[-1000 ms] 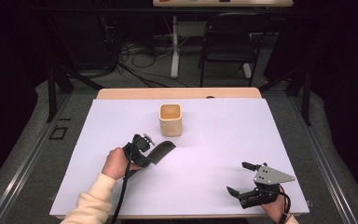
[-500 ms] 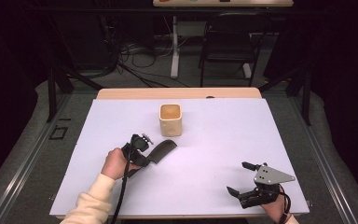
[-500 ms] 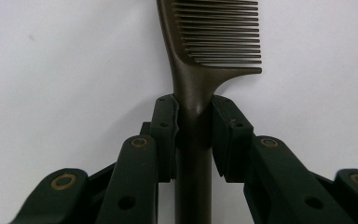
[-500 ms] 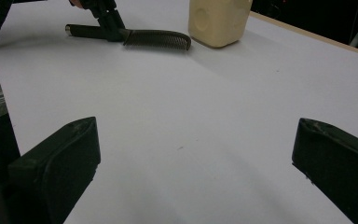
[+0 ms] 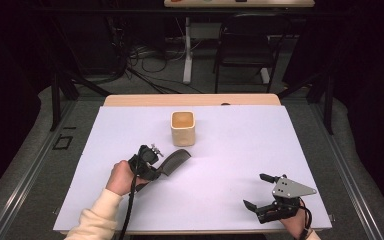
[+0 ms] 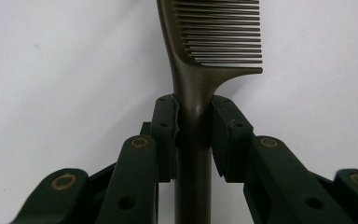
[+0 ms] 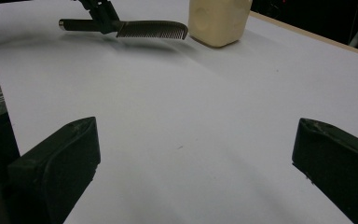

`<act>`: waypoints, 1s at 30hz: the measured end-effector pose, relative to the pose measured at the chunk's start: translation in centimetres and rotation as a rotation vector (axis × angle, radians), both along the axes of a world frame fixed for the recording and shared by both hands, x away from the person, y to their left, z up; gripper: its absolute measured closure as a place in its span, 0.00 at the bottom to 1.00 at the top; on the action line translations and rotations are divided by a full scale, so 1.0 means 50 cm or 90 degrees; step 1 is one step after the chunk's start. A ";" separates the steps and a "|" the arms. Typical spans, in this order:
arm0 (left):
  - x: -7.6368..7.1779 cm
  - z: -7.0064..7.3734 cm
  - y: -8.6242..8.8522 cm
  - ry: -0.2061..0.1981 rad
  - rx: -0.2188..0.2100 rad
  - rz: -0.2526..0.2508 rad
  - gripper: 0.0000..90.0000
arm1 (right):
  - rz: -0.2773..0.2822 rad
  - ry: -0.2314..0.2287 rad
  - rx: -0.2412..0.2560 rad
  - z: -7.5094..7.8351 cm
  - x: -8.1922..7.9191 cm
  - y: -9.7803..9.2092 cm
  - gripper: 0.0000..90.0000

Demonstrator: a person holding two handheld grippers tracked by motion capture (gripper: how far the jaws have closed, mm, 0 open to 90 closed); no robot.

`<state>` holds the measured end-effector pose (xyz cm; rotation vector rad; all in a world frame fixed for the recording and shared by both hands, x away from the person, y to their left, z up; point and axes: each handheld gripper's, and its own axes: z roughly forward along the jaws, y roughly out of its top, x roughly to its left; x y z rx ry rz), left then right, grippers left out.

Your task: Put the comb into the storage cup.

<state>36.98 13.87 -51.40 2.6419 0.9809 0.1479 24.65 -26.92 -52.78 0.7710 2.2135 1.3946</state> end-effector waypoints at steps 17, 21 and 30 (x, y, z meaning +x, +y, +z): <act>-0.020 0.025 0.012 -0.033 -0.041 -0.003 0.80 | -0.001 0.002 -0.002 0.000 0.000 0.001 0.00; -0.023 0.028 0.015 -0.039 -0.046 -0.004 0.80 | -0.001 0.001 -0.003 -0.001 0.001 0.001 0.00; -0.027 0.034 0.021 -0.058 -0.069 -0.002 0.80 | -0.001 0.001 -0.003 0.000 0.000 0.001 0.00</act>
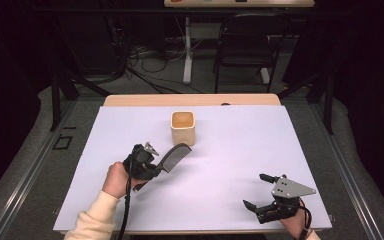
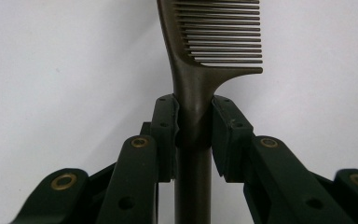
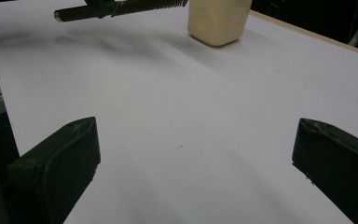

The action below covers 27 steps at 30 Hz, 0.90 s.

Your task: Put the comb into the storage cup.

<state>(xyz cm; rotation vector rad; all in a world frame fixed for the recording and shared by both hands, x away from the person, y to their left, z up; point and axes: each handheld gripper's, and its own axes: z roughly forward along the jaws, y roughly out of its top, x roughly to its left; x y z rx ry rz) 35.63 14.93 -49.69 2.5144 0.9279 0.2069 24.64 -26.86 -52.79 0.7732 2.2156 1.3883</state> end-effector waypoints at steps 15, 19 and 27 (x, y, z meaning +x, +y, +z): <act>-0.007 0.003 0.010 -0.023 -0.027 0.013 0.80 | -0.001 -0.001 0.000 0.000 0.000 -0.001 0.00; -0.009 0.005 0.013 -0.023 -0.031 0.016 0.80 | -0.001 -0.001 0.001 0.000 0.000 -0.001 0.00; -0.012 0.008 0.020 -0.033 -0.045 0.023 0.80 | -0.001 -0.001 0.000 0.000 0.000 0.000 0.00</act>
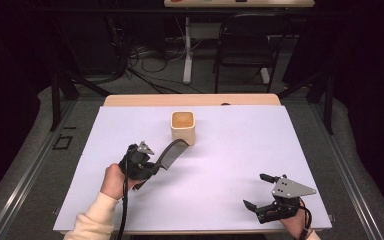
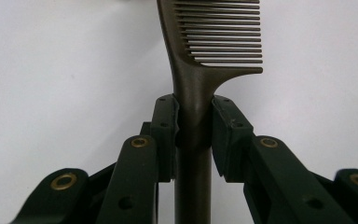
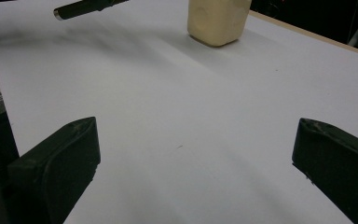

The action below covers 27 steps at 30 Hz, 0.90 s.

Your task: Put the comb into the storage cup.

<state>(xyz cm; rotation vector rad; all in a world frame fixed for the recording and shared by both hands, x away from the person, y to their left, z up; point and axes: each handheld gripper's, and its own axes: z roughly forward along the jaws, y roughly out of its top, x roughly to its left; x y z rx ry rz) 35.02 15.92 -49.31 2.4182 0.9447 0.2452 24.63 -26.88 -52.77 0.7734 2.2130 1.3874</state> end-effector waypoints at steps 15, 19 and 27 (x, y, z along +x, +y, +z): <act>0.000 0.009 0.014 -0.019 -0.017 0.018 0.80 | 0.000 0.001 -0.001 0.000 0.000 0.000 0.00; 0.000 0.012 0.017 -0.029 -0.022 0.025 0.80 | 0.000 0.001 -0.001 0.000 0.001 0.000 0.00; 0.004 0.013 0.031 -0.043 -0.031 0.045 0.80 | 0.001 0.002 -0.001 0.000 0.000 0.000 0.00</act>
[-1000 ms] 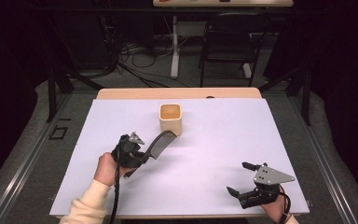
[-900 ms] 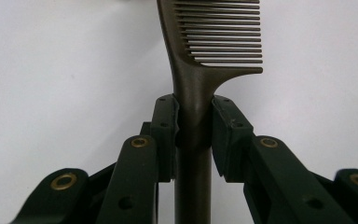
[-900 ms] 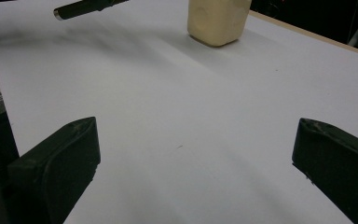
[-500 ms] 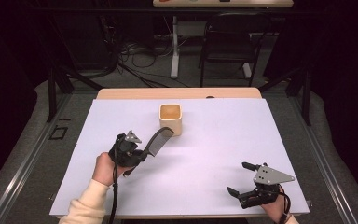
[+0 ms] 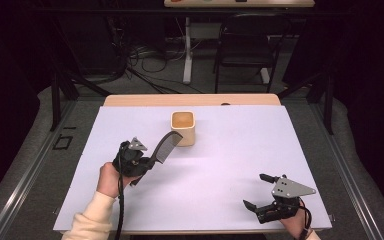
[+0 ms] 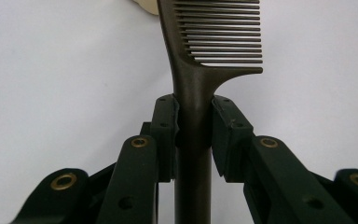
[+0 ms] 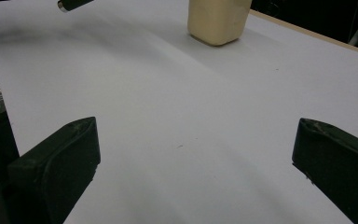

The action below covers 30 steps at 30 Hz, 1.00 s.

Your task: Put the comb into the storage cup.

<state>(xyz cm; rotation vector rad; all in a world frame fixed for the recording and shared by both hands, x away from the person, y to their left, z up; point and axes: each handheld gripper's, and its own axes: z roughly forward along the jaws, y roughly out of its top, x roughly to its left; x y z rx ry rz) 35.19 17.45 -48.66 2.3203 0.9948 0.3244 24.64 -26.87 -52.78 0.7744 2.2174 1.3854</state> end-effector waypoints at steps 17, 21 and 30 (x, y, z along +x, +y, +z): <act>0.008 -0.003 0.021 -0.024 -0.021 0.028 0.80 | -0.001 0.004 0.002 -0.001 0.000 0.000 0.00; 0.010 -0.004 0.023 -0.030 -0.021 0.034 0.80 | 0.000 0.003 0.001 -0.001 0.000 0.000 0.00; 0.015 -0.006 0.034 -0.044 -0.026 0.056 0.80 | -0.001 0.006 0.001 -0.001 0.000 0.001 0.00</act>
